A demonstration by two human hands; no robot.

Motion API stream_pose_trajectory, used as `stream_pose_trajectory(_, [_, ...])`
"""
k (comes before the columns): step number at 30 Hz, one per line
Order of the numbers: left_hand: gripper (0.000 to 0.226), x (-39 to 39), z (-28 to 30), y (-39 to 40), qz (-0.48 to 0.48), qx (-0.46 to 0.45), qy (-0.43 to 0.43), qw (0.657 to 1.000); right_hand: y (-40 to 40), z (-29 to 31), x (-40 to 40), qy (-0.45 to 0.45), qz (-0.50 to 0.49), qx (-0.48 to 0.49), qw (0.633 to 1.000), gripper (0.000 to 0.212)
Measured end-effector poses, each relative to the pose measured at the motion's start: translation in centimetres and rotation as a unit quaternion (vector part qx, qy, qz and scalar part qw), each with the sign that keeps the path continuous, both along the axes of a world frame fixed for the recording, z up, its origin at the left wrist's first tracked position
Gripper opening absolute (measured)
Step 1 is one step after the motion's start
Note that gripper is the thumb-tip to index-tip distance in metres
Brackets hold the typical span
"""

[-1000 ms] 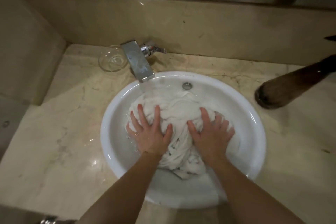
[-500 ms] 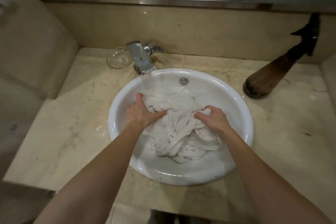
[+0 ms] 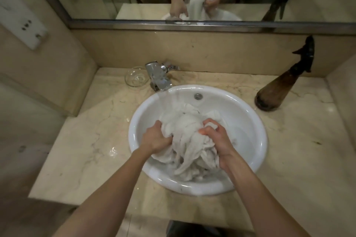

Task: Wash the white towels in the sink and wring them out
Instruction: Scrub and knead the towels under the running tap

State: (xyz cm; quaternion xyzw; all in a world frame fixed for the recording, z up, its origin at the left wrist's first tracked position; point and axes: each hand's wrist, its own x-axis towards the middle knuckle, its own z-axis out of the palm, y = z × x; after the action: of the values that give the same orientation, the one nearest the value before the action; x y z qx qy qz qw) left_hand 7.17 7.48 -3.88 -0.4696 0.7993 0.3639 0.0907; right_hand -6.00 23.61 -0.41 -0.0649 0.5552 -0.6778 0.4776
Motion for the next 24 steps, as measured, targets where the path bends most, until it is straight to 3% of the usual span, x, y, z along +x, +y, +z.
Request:
stream_pose_trajectory(4, [0.04,1.4,4.4,0.7,-0.042,-0.066,0.037,0.996,-1.8,2.9,0.4,-0.021,0.029,-0.064,0.997,0.028])
stream_pose_trajectory(6, [0.039,1.5,6.5,0.2,-0.063,-0.128,0.027,0.989,-1.9,4.0,0.2,-0.001,0.032,-0.08,0.996,0.026])
stream_pose_trajectory(9, [0.045,1.3,7.3,-0.1,-0.077,-0.167,0.034,0.982,-1.3,4.5,-1.8,0.156,0.045,-0.024,0.986,0.026])
stream_pose_trajectory(11, [0.05,0.9,5.9,0.1,-0.078,-0.151,0.03,0.985,-0.9,3.5,-3.6,0.338,0.06,0.1,0.934,0.022])
stream_pose_trajectory(13, [0.052,0.3,3.9,0.7,-0.089,-0.104,0.022,0.99,-0.4,1.2,-5.2,0.519,0.106,0.267,0.805,0.029])
stream_pose_trajectory(14, [0.052,-0.1,3.2,1.0,-0.097,-0.081,0.02,0.992,0.0,-0.2,-5.7,0.565,0.138,0.342,0.738,0.035])
stream_pose_trajectory(15, [0.05,-0.5,2.6,1.2,-0.107,-0.076,0.018,0.991,0.5,-1.8,-6.1,0.569,0.173,0.405,0.694,0.041])
stream_pose_trajectory(18, [0.037,-1.3,1.9,0.6,-0.115,-0.146,0.017,0.982,1.7,-5.2,-6.1,0.472,0.23,0.514,0.678,0.053])
stream_pose_trajectory(19, [0.033,-1.5,1.7,0.2,-0.108,-0.164,0.024,0.98,1.9,-5.9,-6.0,0.476,0.227,0.521,0.671,0.056])
stream_pose_trajectory(22, [0.032,-2.4,0.2,-0.8,-0.1,-0.19,0.028,0.976,1.2,-6.3,-5.6,0.568,0.194,0.471,0.646,0.06])
stream_pose_trajectory(24, [0.045,-3.9,-0.6,-1.3,-0.095,-0.163,0.021,0.982,0.0,-6.0,-5.3,0.61,0.201,0.413,0.646,0.07])
